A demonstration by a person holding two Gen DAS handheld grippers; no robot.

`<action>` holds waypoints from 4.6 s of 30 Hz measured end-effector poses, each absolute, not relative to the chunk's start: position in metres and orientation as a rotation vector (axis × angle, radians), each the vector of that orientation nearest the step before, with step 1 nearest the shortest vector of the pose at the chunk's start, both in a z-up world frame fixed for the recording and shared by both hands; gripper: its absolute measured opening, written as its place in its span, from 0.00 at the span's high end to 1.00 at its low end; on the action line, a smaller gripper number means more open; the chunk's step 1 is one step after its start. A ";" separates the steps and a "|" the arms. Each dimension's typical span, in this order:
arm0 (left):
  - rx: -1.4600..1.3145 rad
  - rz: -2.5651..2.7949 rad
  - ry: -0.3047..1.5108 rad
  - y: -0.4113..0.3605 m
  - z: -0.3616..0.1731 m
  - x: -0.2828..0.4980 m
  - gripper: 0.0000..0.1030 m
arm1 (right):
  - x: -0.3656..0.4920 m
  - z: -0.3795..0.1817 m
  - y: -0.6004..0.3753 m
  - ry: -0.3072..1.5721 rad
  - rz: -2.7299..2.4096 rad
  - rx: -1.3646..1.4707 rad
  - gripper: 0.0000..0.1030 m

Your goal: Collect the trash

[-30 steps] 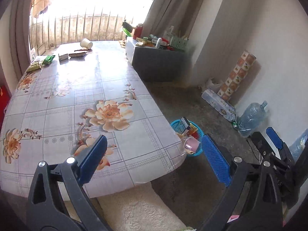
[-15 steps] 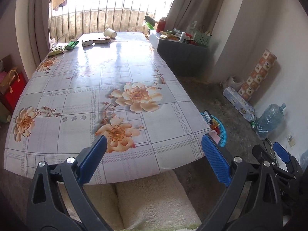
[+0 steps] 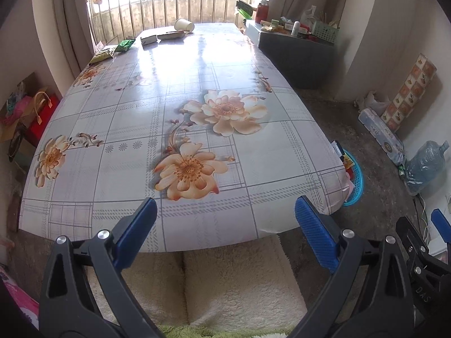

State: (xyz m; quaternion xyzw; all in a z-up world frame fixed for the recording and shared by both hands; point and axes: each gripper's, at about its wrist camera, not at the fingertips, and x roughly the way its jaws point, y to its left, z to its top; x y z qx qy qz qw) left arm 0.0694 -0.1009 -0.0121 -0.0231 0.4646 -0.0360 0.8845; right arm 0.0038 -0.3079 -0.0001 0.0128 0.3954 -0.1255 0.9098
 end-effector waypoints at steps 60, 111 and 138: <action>0.104 0.031 0.892 -0.073 0.005 0.048 0.08 | 0.001 0.006 -0.305 0.799 -0.199 0.015 0.06; 0.103 0.017 0.904 -0.076 0.002 0.048 0.08 | 0.001 0.006 -0.305 0.799 -0.199 0.017 0.06; 0.102 0.020 0.909 -0.075 0.002 0.048 0.08 | 0.001 0.006 -0.304 0.799 -0.195 0.022 0.06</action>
